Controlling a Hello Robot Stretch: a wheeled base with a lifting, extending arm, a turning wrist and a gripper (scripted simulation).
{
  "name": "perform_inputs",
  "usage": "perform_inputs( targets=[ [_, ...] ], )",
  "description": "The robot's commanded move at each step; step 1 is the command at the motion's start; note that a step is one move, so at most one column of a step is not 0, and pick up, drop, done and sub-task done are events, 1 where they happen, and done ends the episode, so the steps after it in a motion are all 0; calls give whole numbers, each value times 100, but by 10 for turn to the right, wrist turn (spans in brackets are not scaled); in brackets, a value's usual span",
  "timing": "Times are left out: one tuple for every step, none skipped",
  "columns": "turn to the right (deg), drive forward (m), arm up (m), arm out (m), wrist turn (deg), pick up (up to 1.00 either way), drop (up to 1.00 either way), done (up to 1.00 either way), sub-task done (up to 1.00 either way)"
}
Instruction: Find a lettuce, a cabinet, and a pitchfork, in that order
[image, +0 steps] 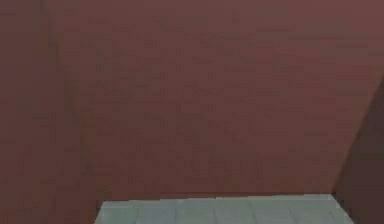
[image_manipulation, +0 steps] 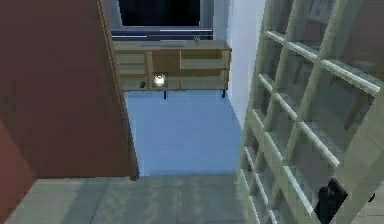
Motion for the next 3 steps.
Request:
perform_inputs(
  targets=[
    [450,0,0,0,0,0,0,0,0],
    [450,0,0,0,0,0,0,0,0],
    [210,0,0,0,0,0,0,0,0]
  ],
)
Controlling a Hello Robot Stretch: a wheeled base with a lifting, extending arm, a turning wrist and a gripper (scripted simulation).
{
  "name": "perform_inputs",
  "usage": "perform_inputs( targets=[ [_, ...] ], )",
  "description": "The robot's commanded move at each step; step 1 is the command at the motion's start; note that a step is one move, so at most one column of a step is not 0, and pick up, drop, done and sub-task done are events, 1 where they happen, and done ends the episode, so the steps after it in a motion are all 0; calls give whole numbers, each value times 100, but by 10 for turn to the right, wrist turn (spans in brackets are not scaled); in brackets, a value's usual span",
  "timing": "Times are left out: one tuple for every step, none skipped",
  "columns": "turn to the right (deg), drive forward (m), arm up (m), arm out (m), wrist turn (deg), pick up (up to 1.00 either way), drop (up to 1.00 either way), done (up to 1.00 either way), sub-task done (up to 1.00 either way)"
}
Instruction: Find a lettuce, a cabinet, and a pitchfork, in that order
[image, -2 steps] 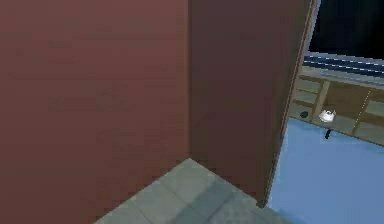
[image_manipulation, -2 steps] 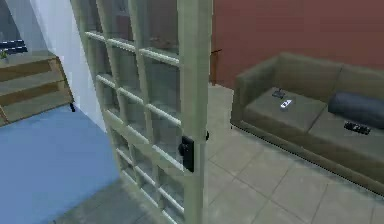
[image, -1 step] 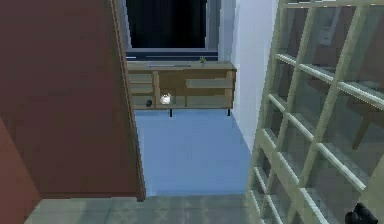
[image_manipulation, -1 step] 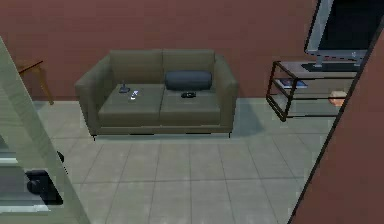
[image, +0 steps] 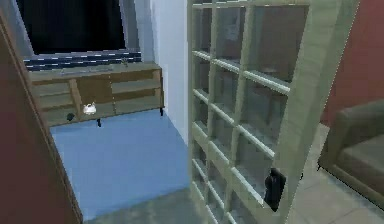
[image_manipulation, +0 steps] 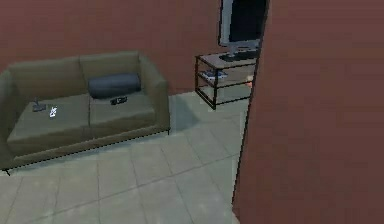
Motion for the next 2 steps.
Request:
perform_inputs(
  targets=[
    [0,30,0,0,0,0,0,0,0],
    [-270,0,0,0,0,0,0,0,0]
  ],
)
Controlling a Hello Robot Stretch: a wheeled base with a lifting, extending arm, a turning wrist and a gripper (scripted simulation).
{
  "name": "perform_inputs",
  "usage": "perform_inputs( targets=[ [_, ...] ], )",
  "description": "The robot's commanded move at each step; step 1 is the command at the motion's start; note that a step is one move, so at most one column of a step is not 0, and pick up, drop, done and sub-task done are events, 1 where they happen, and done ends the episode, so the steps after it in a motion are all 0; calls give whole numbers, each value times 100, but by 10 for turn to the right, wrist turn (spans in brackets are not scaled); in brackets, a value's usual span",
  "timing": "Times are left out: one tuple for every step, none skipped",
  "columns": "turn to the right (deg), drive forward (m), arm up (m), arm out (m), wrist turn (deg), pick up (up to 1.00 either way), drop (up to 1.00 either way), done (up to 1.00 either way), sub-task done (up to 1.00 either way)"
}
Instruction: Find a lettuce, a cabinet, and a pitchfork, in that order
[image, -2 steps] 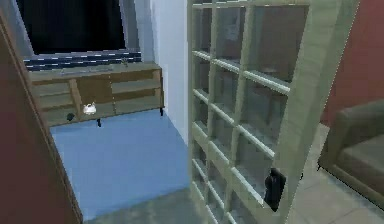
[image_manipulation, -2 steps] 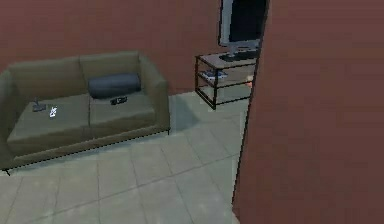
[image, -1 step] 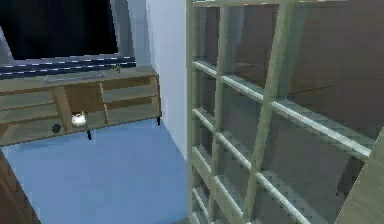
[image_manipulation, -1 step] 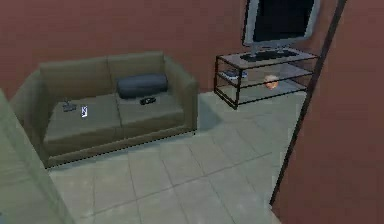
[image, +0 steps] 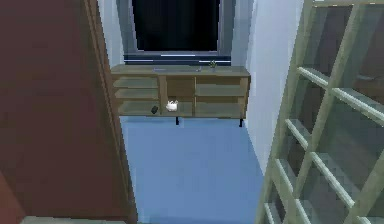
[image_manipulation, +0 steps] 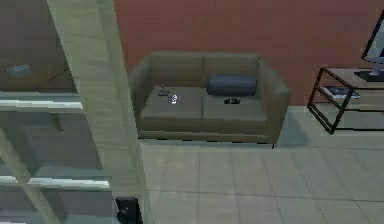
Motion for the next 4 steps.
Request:
perform_inputs(
  targets=[
    [0,80,0,0,0,0,0,0,0],
    [-180,0,0,0,0,0,0,0,0],
    [0,65,0,0,0,0,0,0,0],
    [-450,0,0,0,0,0,0,0,0]
  ],
)
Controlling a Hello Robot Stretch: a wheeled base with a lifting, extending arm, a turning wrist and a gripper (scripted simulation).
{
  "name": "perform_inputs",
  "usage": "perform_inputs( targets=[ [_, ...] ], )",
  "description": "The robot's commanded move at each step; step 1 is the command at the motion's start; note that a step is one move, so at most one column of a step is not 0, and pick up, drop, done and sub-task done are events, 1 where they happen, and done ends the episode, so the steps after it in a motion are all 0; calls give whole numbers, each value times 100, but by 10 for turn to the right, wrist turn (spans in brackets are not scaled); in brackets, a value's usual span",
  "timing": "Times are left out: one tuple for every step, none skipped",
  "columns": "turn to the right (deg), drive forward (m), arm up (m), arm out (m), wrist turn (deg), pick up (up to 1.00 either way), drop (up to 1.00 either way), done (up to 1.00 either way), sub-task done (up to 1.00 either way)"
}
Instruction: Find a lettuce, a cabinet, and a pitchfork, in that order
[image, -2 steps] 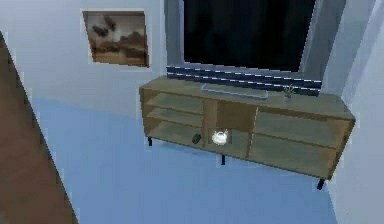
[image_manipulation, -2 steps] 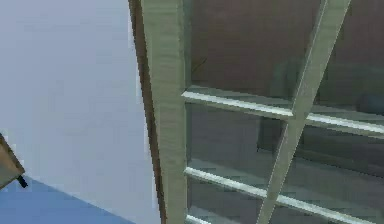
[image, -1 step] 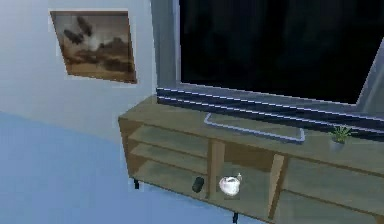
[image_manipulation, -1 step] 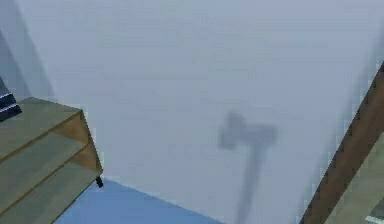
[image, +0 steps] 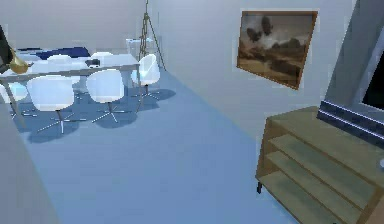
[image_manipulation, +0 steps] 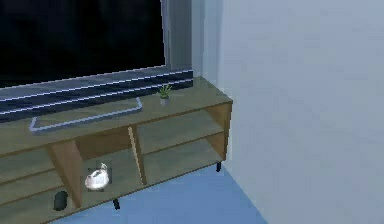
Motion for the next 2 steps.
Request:
perform_inputs(
  targets=[
    [-180,0,0,0,0,0,0,0,0],
    [0,10,0,0,0,0,0,0,0]
  ],
)
